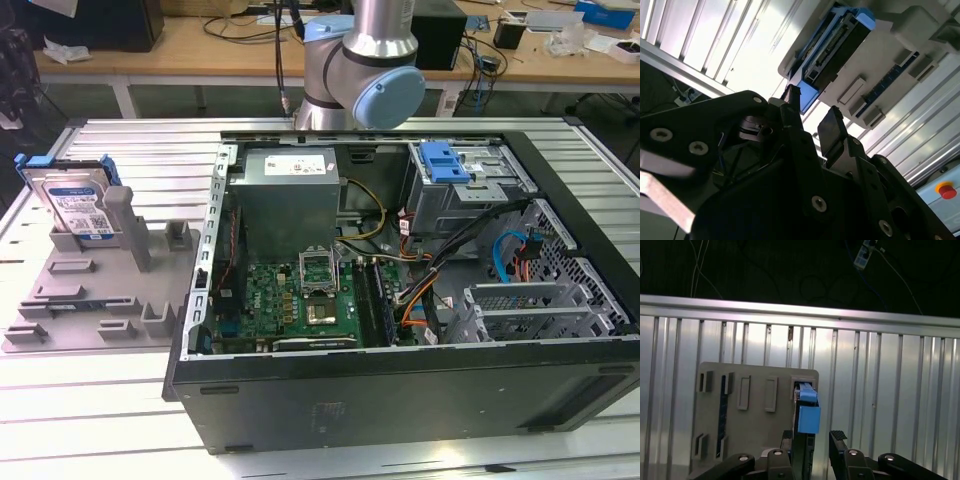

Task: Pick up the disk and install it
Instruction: 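Pick up the disk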

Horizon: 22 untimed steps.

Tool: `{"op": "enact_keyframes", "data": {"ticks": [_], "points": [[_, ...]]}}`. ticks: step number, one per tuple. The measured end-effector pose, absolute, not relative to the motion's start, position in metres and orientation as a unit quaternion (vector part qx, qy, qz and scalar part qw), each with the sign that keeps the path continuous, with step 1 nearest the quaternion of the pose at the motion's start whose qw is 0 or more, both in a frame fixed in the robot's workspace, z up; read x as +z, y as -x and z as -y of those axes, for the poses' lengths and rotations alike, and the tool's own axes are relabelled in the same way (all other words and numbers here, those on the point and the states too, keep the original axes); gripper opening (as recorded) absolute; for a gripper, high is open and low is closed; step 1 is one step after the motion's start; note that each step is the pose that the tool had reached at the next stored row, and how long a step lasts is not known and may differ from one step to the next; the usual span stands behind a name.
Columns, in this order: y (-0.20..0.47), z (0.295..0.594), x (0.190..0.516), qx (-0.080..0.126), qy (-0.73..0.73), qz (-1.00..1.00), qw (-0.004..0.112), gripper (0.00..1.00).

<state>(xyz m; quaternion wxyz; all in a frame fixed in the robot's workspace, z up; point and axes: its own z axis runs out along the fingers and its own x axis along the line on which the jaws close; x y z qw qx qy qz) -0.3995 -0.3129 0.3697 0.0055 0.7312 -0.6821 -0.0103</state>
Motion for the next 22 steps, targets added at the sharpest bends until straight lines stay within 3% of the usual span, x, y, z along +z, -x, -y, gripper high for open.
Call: {"op": "enact_keyframes", "data": {"ticks": [22], "points": [[0.401,0.313,0.352,-0.011,-0.723,0.69,0.005,0.42]]}}
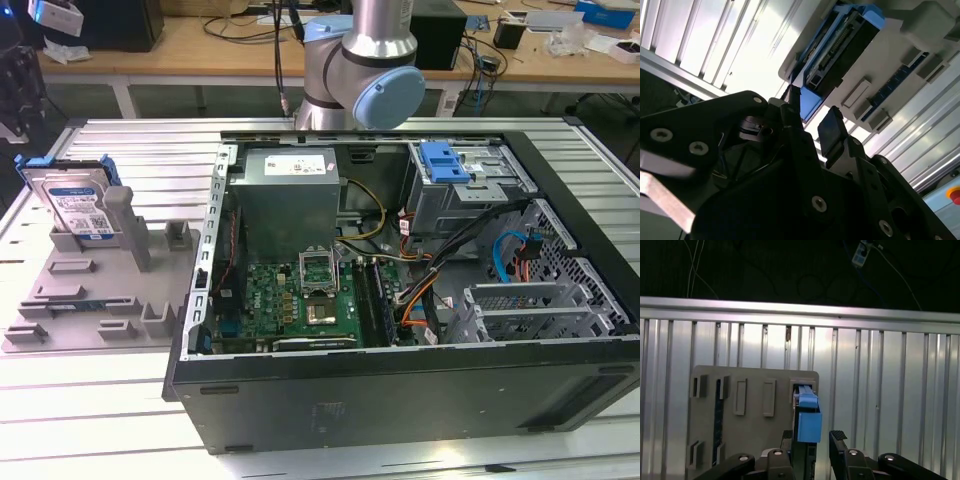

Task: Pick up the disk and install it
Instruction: 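Pick up the disk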

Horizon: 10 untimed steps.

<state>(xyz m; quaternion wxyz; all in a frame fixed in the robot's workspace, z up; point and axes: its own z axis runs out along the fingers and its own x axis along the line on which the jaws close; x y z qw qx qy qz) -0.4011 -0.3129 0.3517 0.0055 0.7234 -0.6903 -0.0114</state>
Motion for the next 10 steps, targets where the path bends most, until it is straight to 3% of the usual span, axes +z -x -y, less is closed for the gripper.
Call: {"op": "enact_keyframes", "data": {"ticks": [10], "points": [[0.4019,0.3129,0.3454,-0.011,-0.721,0.693,0.005,0.42]]}}
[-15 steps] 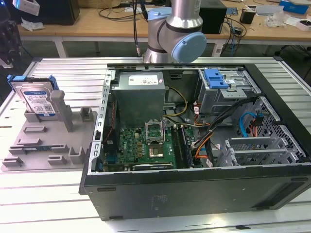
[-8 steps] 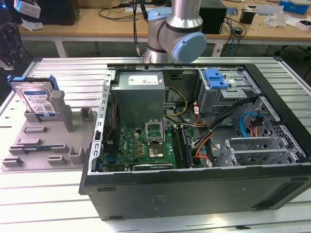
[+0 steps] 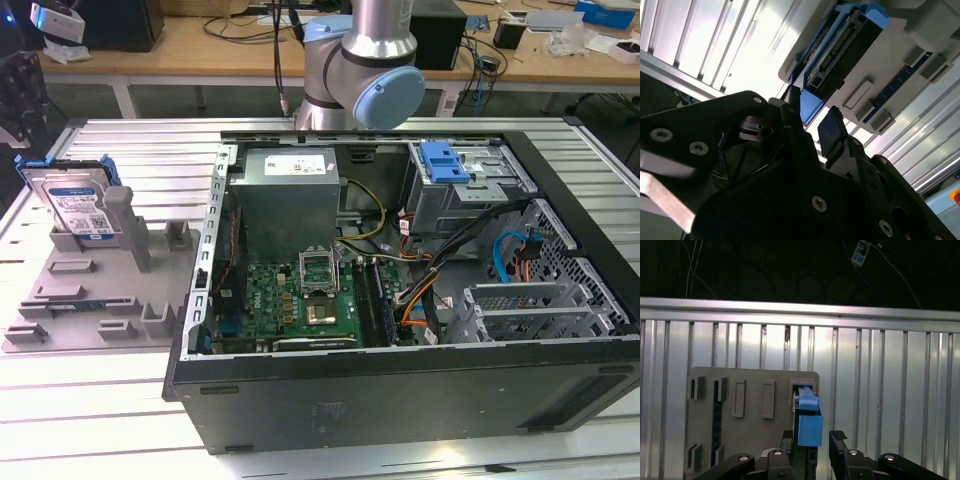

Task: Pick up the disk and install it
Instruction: 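Pick up the disk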

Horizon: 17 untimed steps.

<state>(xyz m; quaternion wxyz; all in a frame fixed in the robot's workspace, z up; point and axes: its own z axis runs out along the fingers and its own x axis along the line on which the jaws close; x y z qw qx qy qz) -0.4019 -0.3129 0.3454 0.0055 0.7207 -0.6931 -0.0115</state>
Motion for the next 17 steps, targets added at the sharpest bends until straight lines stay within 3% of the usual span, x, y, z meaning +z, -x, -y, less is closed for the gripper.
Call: {"op": "enact_keyframes", "data": {"ticks": [17], "points": [[0.4019,0.3165,0.3372,-0.012,-0.715,0.699,0.005,0.42]]}}
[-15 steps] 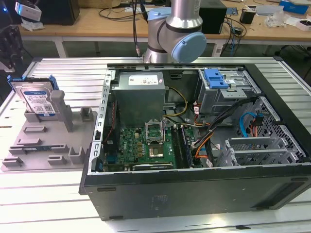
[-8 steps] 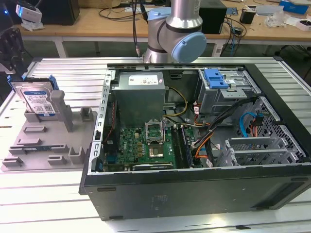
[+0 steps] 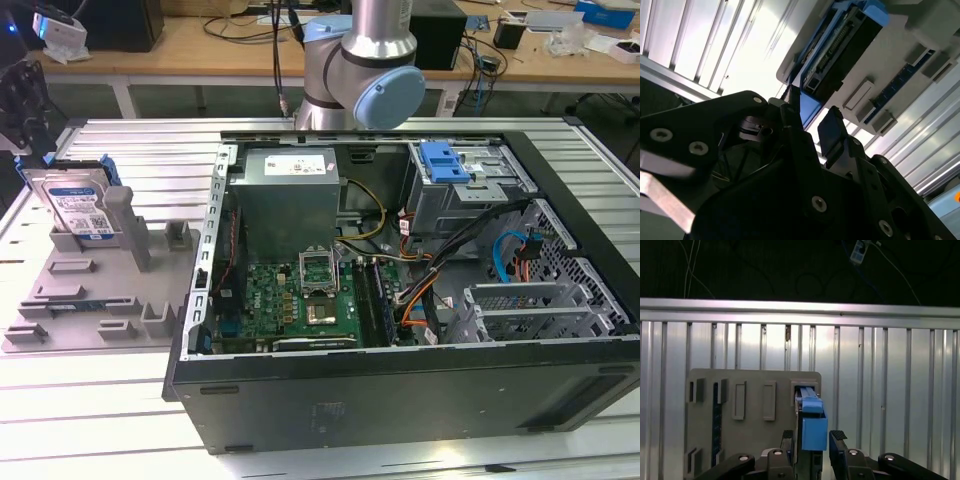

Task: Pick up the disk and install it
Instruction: 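Pick up the disk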

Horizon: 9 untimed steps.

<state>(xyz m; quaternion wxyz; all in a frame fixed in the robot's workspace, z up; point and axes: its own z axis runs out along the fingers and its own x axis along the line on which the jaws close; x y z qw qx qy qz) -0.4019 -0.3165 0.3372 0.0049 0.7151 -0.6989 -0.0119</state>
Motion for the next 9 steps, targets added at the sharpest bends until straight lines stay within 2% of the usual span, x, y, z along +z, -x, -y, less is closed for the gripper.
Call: {"op": "enact_keyframes", "data": {"ticks": [9], "points": [[0.4017,0.3174,0.3325,-0.012,-0.71,0.704,0.004,0.42]]}}
